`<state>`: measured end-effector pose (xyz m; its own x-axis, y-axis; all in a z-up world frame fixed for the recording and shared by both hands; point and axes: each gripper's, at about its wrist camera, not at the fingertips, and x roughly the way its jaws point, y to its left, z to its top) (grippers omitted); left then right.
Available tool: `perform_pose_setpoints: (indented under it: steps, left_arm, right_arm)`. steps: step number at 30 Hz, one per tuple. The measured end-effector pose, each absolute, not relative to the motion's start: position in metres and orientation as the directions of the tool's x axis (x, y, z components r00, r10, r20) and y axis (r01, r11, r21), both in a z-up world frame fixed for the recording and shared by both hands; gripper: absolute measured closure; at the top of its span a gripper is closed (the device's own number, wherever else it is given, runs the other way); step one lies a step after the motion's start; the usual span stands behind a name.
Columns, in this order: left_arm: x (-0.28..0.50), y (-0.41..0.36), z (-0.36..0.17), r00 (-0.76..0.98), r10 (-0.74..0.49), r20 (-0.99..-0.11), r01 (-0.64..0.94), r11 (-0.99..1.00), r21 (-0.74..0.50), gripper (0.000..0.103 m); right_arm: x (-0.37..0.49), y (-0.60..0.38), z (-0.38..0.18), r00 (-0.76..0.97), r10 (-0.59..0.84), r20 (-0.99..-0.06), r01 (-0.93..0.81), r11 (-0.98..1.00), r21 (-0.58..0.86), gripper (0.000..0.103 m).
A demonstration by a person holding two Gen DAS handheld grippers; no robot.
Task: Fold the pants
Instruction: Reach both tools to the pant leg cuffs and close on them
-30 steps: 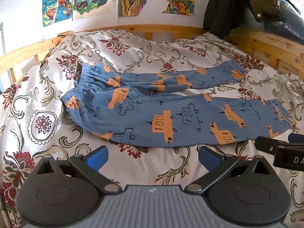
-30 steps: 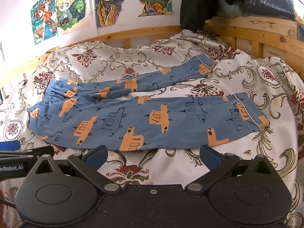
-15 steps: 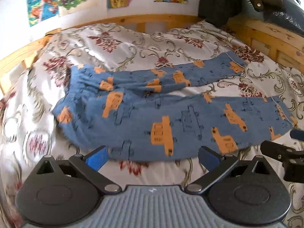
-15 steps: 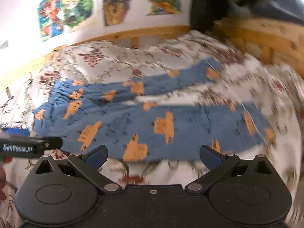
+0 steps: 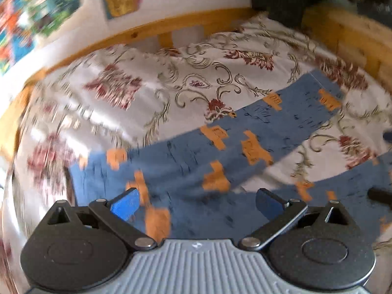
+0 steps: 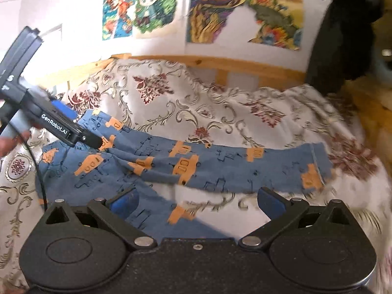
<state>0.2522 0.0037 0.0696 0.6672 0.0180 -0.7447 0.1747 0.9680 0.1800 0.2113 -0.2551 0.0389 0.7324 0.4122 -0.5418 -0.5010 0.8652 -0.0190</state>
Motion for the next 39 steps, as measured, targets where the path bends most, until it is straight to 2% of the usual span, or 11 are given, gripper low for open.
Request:
perform_pose_setpoints:
  steps: [8,14,17,22,27,28,29,31,34,37,39]
  left_arm:
    - [0.371,0.044,0.040,0.662,-0.056,-0.747,0.347,0.907,0.240,0.000]
    - [0.442,0.067,0.001,0.551,-0.159,-0.819,0.436,0.892,0.119,0.001]
    - [0.464,0.069,-0.017,0.503,-0.182,-0.845,0.485,0.869,0.101,0.009]
    - [0.478,0.067,-0.043,0.440,-0.151,-0.885,0.521,0.846,0.115,0.033]
    - [0.471,0.057,-0.051,0.409,-0.166,-0.897,0.591,0.798,0.122,0.037]
    - [0.472,0.054,-0.052,0.413,-0.151,-0.898,0.586,0.799,0.135,0.043]
    - [0.471,0.051,-0.053,0.422,-0.140,-0.896,0.581,0.800,0.149,0.049]
    - [0.468,0.046,-0.053,0.436,-0.126,-0.891,0.572,0.803,0.166,0.078]
    - [0.464,0.039,-0.052,0.451,-0.093,-0.888,0.552,0.811,0.196,0.091]
    - [0.461,0.037,-0.051,0.490,-0.065,-0.869,0.509,0.831,0.225,0.102]
    - [0.462,0.040,-0.049,0.523,-0.025,-0.852,0.434,0.868,0.241,0.103]
  right_arm:
    - [0.366,-0.224,0.010,0.564,0.464,-0.683,-0.693,0.716,-0.086,0.001]
    - [0.467,-0.188,-0.018,0.451,0.484,-0.750,-0.772,0.634,-0.055,0.002]
    - [0.501,-0.176,-0.028,0.429,0.459,-0.778,-0.789,0.609,-0.076,0.011]
    - [0.530,-0.170,-0.042,0.379,0.432,-0.818,-0.825,0.558,-0.088,0.032]
    - [0.534,-0.164,-0.054,0.328,0.432,-0.840,-0.853,0.517,-0.067,0.033]
    - [0.532,-0.162,-0.057,0.331,0.427,-0.841,-0.855,0.514,-0.076,0.035]
    - [0.530,-0.160,-0.058,0.337,0.426,-0.840,-0.854,0.514,-0.082,0.038]
    - [0.525,-0.159,-0.058,0.343,0.437,-0.831,-0.854,0.514,-0.081,0.061]
    - [0.516,-0.153,-0.057,0.364,0.427,-0.828,-0.862,0.490,-0.127,0.086]
    - [0.505,-0.151,-0.057,0.402,0.416,-0.816,-0.856,0.486,-0.174,0.099]
    - [0.499,-0.151,-0.056,0.432,0.416,-0.800,-0.845,0.495,-0.199,0.101]
